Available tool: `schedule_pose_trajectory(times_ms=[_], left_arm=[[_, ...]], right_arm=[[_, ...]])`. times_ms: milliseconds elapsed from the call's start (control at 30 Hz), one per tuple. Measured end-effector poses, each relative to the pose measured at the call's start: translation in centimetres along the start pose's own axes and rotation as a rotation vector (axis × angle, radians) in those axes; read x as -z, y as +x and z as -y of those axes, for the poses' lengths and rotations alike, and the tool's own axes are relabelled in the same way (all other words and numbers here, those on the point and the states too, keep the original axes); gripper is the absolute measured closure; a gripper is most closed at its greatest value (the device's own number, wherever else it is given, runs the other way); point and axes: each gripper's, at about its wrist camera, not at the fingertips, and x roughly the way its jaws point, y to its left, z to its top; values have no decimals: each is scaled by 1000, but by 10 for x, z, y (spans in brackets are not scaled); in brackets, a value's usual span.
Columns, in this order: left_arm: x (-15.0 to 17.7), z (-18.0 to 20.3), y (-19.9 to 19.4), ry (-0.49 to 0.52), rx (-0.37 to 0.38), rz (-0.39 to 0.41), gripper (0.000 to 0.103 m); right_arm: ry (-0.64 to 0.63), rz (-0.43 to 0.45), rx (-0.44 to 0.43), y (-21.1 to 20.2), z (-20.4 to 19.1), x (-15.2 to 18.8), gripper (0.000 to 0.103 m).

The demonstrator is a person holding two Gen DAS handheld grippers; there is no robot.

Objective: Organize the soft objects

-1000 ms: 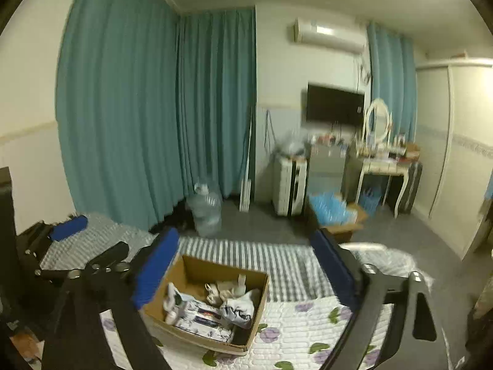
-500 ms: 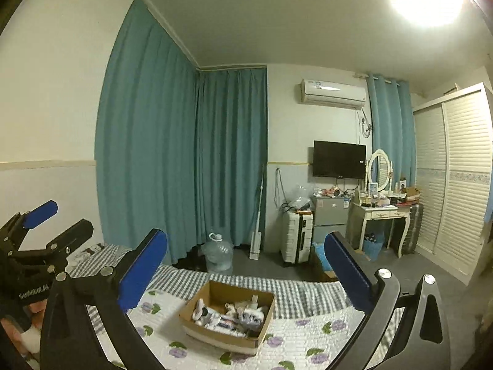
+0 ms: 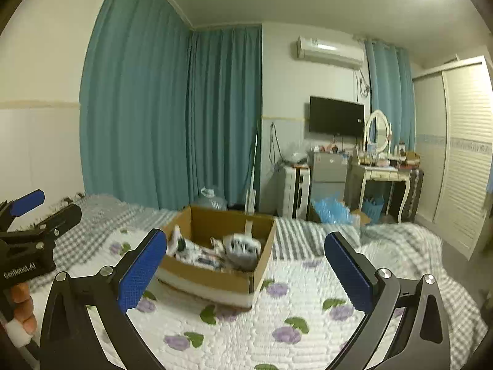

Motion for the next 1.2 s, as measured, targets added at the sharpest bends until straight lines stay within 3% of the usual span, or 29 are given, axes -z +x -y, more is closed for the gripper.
schedule_pose_trajectory(times_ms=[233,1200], left_arm=[[14,-4,4,-24,19,-25,2],[29,-2,10,-11,67,-93,2]], right_arm=[[52,-80,-13,28,10,31,0],[85,-76,-18,21,3,30,0]])
